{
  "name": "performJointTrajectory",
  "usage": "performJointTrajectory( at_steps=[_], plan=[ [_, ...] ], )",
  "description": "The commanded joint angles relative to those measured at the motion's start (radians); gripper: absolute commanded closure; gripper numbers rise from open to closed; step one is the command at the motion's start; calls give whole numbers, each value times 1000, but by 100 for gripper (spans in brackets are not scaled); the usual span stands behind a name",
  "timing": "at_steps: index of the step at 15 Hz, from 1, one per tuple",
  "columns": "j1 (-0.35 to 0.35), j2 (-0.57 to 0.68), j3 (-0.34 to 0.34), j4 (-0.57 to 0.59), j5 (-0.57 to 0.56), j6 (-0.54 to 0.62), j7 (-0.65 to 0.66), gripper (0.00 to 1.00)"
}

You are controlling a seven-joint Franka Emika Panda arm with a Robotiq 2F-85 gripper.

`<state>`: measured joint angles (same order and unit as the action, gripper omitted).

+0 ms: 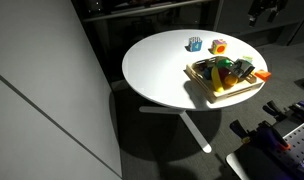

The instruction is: Put the gray block on the tray

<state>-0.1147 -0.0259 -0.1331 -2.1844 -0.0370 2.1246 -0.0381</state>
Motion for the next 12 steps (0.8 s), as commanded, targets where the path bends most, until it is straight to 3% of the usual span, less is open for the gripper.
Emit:
performJointTrajectory(
  at_steps=[1, 12],
  plan=[
    [-12, 50, -8, 70, 3, -27, -80, 0],
    [-8, 54, -2, 42, -12, -2, -40, 0]
  ],
)
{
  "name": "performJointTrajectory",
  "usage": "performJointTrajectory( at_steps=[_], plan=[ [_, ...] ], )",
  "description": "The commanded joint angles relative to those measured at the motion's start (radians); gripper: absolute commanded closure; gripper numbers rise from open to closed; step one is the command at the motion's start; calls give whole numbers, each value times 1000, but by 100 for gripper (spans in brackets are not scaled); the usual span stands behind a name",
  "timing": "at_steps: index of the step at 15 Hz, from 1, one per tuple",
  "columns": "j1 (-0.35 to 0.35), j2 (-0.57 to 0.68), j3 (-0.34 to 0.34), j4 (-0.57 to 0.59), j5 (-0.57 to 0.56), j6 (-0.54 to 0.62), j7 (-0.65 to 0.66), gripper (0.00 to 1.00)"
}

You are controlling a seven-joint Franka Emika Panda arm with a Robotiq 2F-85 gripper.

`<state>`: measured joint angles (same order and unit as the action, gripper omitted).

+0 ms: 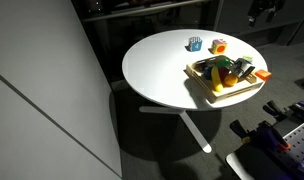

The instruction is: Put the gray block on the tray

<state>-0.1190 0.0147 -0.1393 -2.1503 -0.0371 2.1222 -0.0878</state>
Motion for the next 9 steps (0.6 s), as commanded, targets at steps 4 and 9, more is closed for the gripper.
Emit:
performJointTrajectory(
  at_steps=[4, 9],
  plan=[
    [-6, 68, 1, 21, -31, 24, 27, 0],
    [-10, 152, -4, 28, -54, 120, 23, 0]
  ],
)
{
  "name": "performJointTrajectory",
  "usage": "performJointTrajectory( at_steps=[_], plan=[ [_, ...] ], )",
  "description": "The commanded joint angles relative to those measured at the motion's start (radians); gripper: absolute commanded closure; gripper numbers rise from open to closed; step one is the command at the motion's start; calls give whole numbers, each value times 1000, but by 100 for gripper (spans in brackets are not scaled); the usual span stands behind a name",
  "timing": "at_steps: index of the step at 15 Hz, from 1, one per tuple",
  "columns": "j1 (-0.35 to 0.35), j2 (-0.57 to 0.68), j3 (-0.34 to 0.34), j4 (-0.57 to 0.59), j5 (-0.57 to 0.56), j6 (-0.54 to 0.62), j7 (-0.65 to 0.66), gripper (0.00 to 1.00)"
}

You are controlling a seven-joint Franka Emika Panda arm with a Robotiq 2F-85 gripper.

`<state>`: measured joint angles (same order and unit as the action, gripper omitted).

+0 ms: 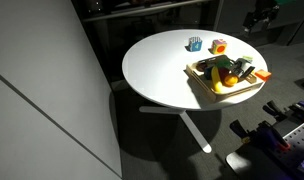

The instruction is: Put the gray block on the tray

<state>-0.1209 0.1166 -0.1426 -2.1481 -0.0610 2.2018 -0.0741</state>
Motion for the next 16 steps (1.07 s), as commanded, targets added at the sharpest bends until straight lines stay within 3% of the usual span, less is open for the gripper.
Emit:
performJointTrajectory(
  at_steps=[1, 5, 16],
  plan=[
    [-8, 67, -1, 25, -35, 65, 6, 0],
    [-11, 133, -7, 30, -52, 142, -1, 0],
    [-52, 284, -40, 67, -63, 217, -11, 0]
  ],
)
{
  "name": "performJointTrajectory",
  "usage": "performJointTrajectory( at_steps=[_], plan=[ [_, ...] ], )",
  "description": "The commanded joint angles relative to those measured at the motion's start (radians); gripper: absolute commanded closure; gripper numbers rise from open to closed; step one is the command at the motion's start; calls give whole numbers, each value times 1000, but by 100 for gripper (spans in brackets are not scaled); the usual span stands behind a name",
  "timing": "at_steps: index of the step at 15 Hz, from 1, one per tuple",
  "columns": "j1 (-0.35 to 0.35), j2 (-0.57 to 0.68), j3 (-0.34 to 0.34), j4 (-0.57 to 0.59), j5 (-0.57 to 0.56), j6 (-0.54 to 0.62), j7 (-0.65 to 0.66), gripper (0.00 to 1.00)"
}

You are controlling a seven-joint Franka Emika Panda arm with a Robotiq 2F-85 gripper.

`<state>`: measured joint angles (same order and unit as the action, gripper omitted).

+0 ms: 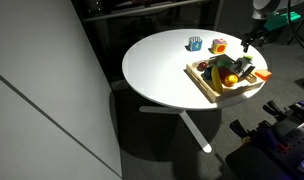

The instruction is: Put the gray block on the tray

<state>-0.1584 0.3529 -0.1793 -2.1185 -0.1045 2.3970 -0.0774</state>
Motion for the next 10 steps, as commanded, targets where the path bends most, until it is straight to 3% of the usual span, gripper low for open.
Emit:
performJointTrajectory(
  at_steps=[1, 10],
  plan=[
    [-17, 63, -3, 41, -20, 37, -13, 0],
    [-17, 158, -5, 80, -33, 109, -30, 0]
  ],
)
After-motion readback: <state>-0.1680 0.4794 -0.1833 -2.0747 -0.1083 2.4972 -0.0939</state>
